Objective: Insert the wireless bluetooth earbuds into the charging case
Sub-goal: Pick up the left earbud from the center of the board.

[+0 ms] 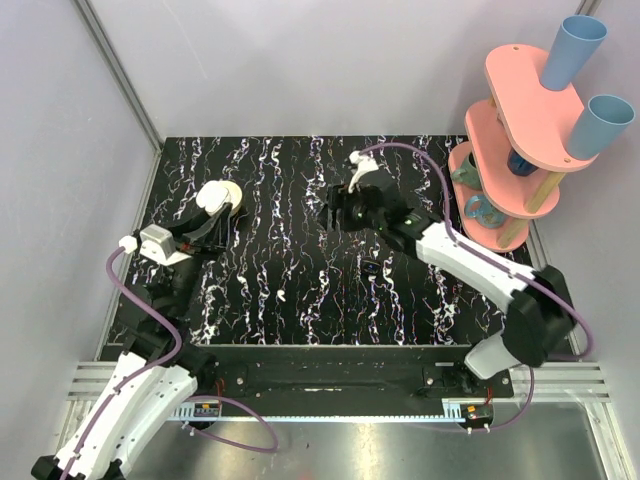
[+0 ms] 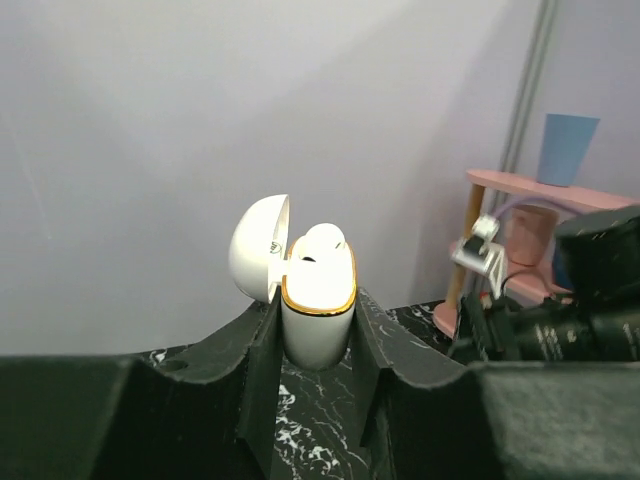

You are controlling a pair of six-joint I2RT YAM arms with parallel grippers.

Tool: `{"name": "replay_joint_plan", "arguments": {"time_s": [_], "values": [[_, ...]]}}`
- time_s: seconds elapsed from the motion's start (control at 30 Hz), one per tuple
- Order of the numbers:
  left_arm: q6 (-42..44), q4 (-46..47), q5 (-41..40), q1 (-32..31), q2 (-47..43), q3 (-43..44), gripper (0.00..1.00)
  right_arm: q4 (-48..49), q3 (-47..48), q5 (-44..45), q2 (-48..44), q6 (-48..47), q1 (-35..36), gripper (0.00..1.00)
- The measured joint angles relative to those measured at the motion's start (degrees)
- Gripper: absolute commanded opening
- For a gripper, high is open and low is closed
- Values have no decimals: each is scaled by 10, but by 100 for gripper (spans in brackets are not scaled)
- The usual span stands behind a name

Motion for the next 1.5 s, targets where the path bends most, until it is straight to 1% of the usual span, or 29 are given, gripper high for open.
{"name": "replay_joint_plan", "arguments": {"time_s": [0.07,0.13,0.27,0.37,0.47,0.77,1.0,1.3,1.4,1.47,1.5], "values": [[7,-10,-18,0,-8,0,0,-32,10,-31,40,16,2,71],[12,-26,-32,0,-12,0,0,-68,28,-48,79,33,7,72],[18,-52,-55,0,-23,0,0,-148,99,-27,153,66,46,74],[22,-64,-66,0,-30,0,0,-189,166,-8,209,83,96,74],[25,-82,-73,0,-37,0,0,-219,203,2,248,96,130,73],[35,-136,-84,0,-92,-1,0,-269,217,32,310,120,160,70],[41,-175,-99,0,-157,-28,0,-280,232,35,341,133,193,68],[47,-222,-118,0,-196,-52,0,-279,257,57,362,137,203,69],[52,-229,-120,0,-196,-52,0,-281,257,81,362,141,205,71],[55,-233,-122,0,-196,-52,0,-280,254,115,358,141,206,93],[55,-234,-122,0,-196,-52,0,-280,248,136,351,140,206,100]]}}
